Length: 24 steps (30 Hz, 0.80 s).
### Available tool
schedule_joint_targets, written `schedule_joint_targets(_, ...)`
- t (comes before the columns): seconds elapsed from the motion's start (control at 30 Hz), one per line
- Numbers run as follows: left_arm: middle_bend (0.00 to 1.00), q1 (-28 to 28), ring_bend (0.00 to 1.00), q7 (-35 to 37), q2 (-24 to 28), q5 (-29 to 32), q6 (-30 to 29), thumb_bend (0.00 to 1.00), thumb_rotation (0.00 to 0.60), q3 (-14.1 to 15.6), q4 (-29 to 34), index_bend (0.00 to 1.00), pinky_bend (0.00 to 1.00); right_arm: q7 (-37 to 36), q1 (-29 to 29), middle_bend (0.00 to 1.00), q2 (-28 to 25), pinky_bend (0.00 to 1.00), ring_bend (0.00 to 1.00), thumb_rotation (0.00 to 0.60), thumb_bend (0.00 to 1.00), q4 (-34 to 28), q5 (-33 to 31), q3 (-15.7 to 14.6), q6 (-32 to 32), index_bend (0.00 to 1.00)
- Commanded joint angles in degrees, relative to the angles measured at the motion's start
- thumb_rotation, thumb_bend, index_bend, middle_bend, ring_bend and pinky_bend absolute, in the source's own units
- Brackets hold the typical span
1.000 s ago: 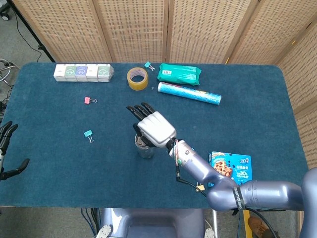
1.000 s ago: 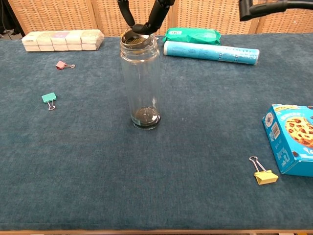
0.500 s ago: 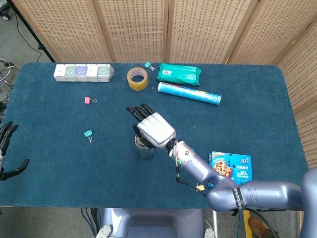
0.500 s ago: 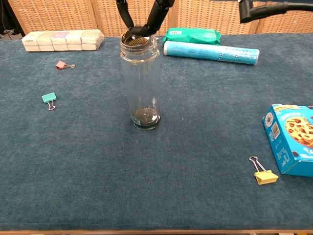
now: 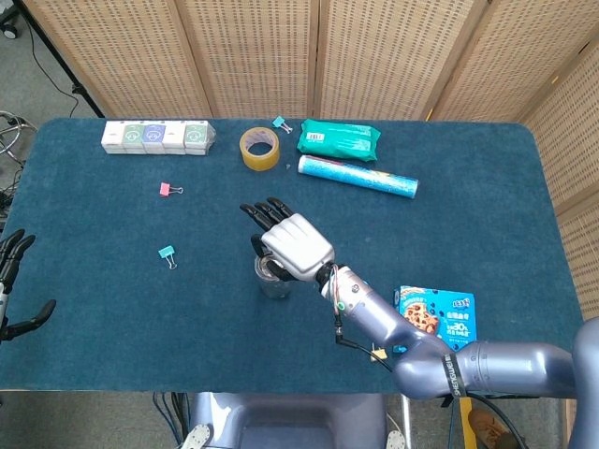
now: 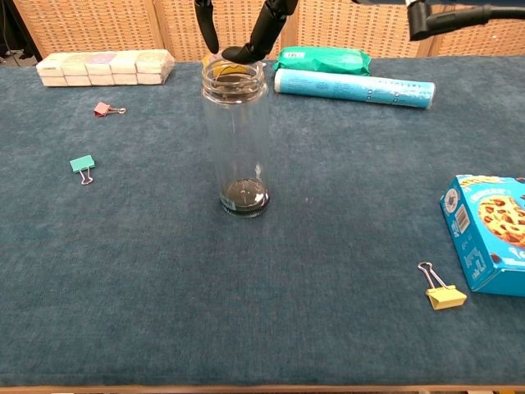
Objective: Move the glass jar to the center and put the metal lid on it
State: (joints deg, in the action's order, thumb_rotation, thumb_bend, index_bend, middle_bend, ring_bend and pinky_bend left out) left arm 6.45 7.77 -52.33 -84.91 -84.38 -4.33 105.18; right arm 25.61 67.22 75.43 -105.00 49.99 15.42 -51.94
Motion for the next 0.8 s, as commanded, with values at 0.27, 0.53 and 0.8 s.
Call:
schedule_joint_targets(0.27,0.00,0.05,0.00,-0.09,-0.05,-0.03,0.08,0.28,0.600,0.04,0.02,0.00,0.00,-0.36,-1.25,0.00,-2.05,0.00,0.00,0.600,0.52,-1.93,1.54,0.15,-1.66,0.47)
schedule_joint_targets(0.53,0.00,-0.09,0.00,-0.94,-0.41,-0.40,-0.19,0.28,0.600,0.28,0.03,0.00,0.00,-2.27,-6.98,0.00,-7.32,0.00,0.00,0.600,0.39,-4.47,8.80,-1.61,-6.90,0.25)
schedule_joint_targets(0.8,0.00,-0.93,0.00,-4.85,-1.78,-0.78,-1.79,0.26,0.600,0.66,0.55,0.00,0.00,-7.45,-17.98,0.00,-11.66,0.00,0.00,0.600,0.00,0.29,19.85,-6.42,-17.37,0.00)
